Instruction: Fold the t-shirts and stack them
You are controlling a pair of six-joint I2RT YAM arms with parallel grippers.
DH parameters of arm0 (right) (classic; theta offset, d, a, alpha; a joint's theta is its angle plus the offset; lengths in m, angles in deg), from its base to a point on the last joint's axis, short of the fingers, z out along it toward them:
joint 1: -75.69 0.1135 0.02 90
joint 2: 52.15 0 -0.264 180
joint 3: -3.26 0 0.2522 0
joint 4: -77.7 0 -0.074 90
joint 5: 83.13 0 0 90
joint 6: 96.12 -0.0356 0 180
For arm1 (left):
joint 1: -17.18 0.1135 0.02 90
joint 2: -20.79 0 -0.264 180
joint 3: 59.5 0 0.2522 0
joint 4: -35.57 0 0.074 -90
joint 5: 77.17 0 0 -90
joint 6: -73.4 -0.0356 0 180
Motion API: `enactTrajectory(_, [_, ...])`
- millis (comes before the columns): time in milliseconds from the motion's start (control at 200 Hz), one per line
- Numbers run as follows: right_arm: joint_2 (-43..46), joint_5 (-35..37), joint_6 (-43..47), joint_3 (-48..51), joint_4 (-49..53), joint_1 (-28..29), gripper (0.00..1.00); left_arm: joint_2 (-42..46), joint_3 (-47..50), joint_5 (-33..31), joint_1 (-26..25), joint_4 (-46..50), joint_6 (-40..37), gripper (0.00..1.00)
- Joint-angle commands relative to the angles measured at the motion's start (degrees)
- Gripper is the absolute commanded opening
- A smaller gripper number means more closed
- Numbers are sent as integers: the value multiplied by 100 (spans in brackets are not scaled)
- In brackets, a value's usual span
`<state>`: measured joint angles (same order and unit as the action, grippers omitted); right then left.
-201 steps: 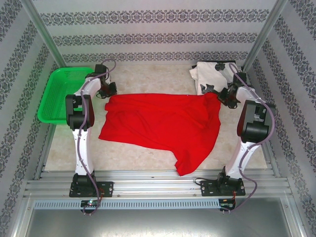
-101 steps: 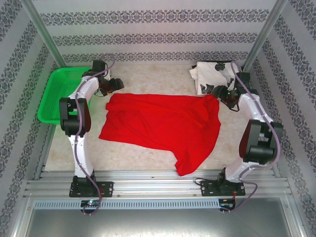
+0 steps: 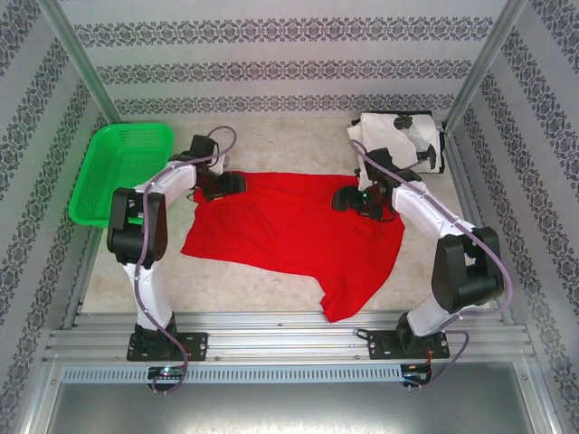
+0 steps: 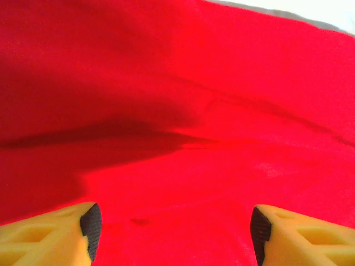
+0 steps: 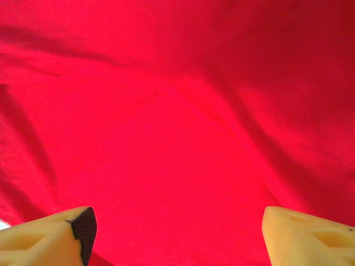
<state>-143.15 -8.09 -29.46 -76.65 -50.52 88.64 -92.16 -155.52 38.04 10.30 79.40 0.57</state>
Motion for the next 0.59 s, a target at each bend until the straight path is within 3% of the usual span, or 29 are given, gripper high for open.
enactTrajectory(0, [140, 945, 206, 20, 861, 22, 78, 466, 115, 3, 15, -283, -76, 72])
enactTrajectory(145, [143, 1032, 250, 48, 1070, 87, 77, 503, 210, -55, -64, -321, -29, 72])
enactTrajectory(275, [42, 1714, 103, 57, 1538, -30, 74, 497, 219, -86, -84, -347, 25, 72])
enactTrajectory(465, [405, 722, -295, 498, 645, -340, 72, 477, 226, -73, -94, -397, 74, 71])
enactTrajectory(590, [302, 680, 5, 384, 770, -164, 69, 467, 254, -130, -93, -387, 85, 71])
